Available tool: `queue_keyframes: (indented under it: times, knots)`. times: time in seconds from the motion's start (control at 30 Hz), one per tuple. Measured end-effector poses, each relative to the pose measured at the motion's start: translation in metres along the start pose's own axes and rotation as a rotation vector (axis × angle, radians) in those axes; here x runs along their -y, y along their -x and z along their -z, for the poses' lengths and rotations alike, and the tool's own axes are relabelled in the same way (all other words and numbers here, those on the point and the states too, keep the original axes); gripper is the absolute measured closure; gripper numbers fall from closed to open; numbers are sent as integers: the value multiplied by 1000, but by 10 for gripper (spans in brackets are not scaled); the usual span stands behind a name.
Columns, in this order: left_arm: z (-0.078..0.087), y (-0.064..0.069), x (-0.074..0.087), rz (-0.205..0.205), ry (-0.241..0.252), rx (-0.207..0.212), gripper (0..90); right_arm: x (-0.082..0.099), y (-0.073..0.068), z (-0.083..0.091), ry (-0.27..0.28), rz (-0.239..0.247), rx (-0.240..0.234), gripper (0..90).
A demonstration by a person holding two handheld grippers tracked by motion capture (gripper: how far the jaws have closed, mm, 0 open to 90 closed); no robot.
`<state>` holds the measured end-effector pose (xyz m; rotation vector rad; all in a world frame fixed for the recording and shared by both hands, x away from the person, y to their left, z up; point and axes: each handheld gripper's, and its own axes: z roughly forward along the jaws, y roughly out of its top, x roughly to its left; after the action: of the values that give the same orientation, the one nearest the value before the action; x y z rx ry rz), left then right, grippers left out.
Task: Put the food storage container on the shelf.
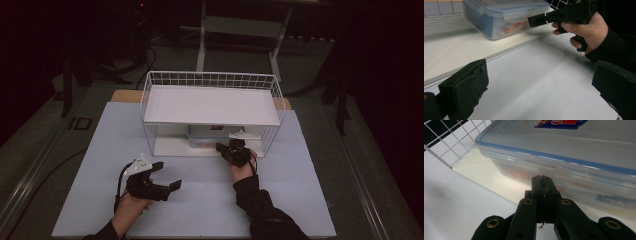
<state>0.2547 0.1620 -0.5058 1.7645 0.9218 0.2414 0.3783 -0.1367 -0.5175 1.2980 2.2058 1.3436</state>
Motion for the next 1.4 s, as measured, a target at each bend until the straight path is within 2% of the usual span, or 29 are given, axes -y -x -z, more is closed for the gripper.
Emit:
queue_keyframes:
  times: [0.1, 0.27, 0.37, 0.47, 0.5, 0.53, 0.77, 0.83, 0.93, 1.03, 1.1, 1.13, 1.2, 1.3, 1.4]
  knots:
    - [0, 0, 0, -1, -3, 1, 8, -1, -3, -3, 3, 21, -2, 899]
    - [0, 1, 0, -13, -3, -2, 8, 2, -8, -3, -2, 9, -15, 893]
    - [0, 1, 0, -13, -1, -2, 8, 6, -14, -3, -5, 25, -30, 846]
    - [1, 2, -1, -15, -3, -1, 8, 8, -16, 2, 8, 12, -46, 792]
    - [1, 3, -1, -16, -1, -2, 8, 8, -17, 4, 15, 5, -54, 754]
    - [2, 3, -1, -18, 0, -2, 8, 8, -19, 6, 20, 4, -63, 679]
    - [6, 7, -3, -37, 3, 12, 8, 11, -32, 26, 51, 44, -94, 288]
    - [7, 8, -3, -43, 1, 20, 8, 12, -34, 31, 44, 52, -129, 133]
    - [8, 10, -4, -52, -4, 24, 8, 15, -36, 39, 49, 68, -137, 134]
    - [8, 14, -5, -81, -9, 15, 8, 17, -37, 48, 59, 86, -146, 136]
    - [8, 16, -6, -96, -17, 25, 8, 18, -37, 52, 56, 104, -140, 139]
    - [7, 16, -6, -97, -18, 30, 8, 19, -35, 56, 55, 102, -157, 140]
    - [7, 17, -6, -100, -19, 51, 8, 21, -34, 61, 61, 116, -159, 140]
    - [9, 21, -6, -135, 2, 52, 9, 24, -31, 69, 55, 112, -175, 139]
    - [14, 21, -7, -134, 6, 56, 9, 29, -27, 82, 71, 106, -173, 140]
